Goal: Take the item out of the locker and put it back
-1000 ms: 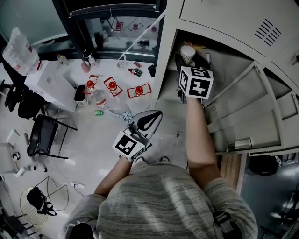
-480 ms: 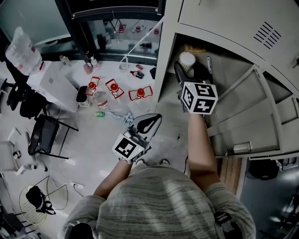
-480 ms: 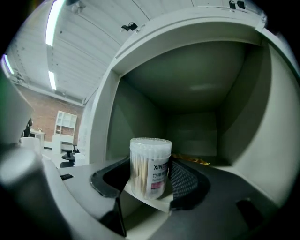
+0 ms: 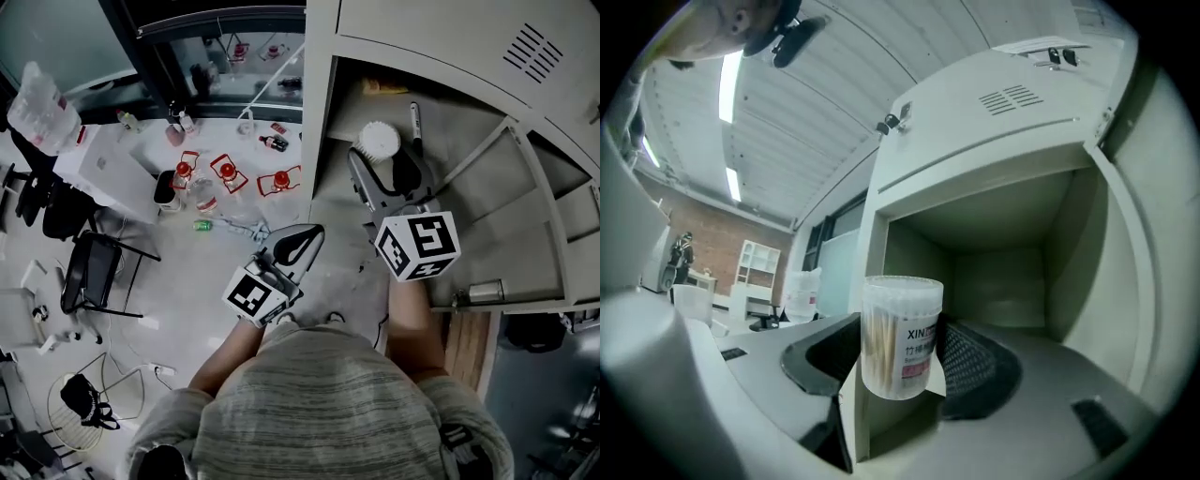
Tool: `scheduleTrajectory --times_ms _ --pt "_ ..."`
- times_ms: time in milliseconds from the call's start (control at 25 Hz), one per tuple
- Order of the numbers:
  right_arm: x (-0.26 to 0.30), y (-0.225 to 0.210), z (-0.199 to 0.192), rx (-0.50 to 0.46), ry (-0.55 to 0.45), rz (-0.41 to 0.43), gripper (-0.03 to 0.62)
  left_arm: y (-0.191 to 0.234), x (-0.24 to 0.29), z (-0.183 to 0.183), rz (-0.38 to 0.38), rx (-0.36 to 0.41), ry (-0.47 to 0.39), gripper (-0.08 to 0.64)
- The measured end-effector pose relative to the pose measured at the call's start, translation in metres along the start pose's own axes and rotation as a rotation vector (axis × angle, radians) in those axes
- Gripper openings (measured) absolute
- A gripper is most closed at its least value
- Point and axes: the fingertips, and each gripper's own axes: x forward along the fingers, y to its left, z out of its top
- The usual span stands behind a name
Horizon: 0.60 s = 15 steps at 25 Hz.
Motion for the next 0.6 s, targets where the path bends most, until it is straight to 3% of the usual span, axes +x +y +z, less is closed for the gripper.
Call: scheduleTrajectory --times_ms 600 --pt "-0.057 0.035 0.015 0.017 -0.054 0.113 0.264 -0.013 0.016 0.004 -0.042 -0.005 -0.014 0.006"
